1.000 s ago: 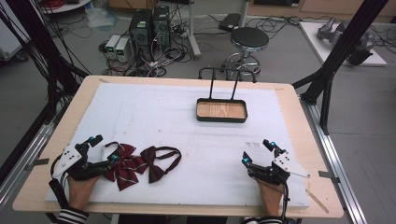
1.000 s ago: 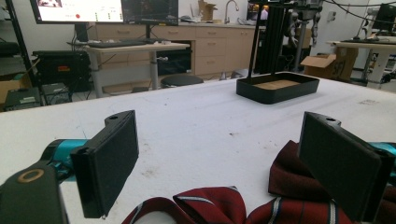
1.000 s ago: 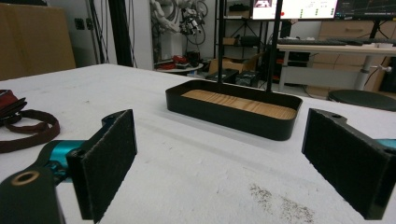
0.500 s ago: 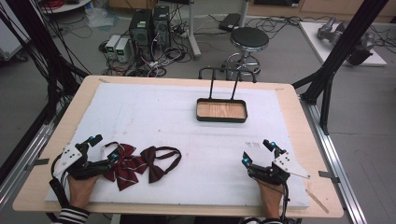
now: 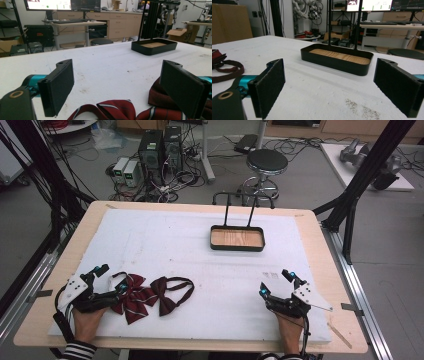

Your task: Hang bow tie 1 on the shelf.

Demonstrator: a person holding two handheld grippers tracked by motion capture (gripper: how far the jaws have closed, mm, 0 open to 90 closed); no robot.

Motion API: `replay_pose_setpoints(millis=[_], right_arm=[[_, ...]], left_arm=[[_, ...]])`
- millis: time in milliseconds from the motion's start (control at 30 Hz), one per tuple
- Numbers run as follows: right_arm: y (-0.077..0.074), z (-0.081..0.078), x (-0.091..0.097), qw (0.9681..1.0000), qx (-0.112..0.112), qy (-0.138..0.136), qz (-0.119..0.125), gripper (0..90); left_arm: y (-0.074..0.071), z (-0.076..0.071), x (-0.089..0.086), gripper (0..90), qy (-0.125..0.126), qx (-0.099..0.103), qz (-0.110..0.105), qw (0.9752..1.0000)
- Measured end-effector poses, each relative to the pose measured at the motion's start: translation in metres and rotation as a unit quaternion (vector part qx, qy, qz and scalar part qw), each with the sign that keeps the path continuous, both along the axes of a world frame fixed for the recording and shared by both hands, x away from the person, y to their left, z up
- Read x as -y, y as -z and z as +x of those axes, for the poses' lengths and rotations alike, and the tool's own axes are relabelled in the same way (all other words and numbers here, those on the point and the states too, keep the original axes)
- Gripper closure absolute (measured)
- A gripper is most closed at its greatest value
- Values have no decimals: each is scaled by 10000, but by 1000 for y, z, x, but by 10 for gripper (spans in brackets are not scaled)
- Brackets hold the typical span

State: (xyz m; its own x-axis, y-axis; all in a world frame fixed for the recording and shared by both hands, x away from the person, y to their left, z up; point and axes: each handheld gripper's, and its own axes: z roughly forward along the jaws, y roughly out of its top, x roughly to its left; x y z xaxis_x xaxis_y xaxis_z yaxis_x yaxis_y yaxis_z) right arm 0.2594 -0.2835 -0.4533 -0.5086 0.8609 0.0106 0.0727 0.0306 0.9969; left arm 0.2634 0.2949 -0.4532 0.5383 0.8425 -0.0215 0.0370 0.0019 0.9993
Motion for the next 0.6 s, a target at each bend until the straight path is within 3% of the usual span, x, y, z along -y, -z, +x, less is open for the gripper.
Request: replay_pose_setpoints(millis=[100,200,433,600], right_arm=[[0,0,0,10000,8,1,-7,94],[0,0,0,10000,-2,3,13,94],[0,-1,0,10000,-2,16,28,94],[0,-1,0,10000,-4,23,29,94]], left_arm=[[0,-1,1,129,-5,32,29,10000],[-5,0,2,128,35,-59,127,9999],[-28,-1,-1,128,49,-83,333,9994],[-49,-1,-6,128,-8,-256,566,9981]])
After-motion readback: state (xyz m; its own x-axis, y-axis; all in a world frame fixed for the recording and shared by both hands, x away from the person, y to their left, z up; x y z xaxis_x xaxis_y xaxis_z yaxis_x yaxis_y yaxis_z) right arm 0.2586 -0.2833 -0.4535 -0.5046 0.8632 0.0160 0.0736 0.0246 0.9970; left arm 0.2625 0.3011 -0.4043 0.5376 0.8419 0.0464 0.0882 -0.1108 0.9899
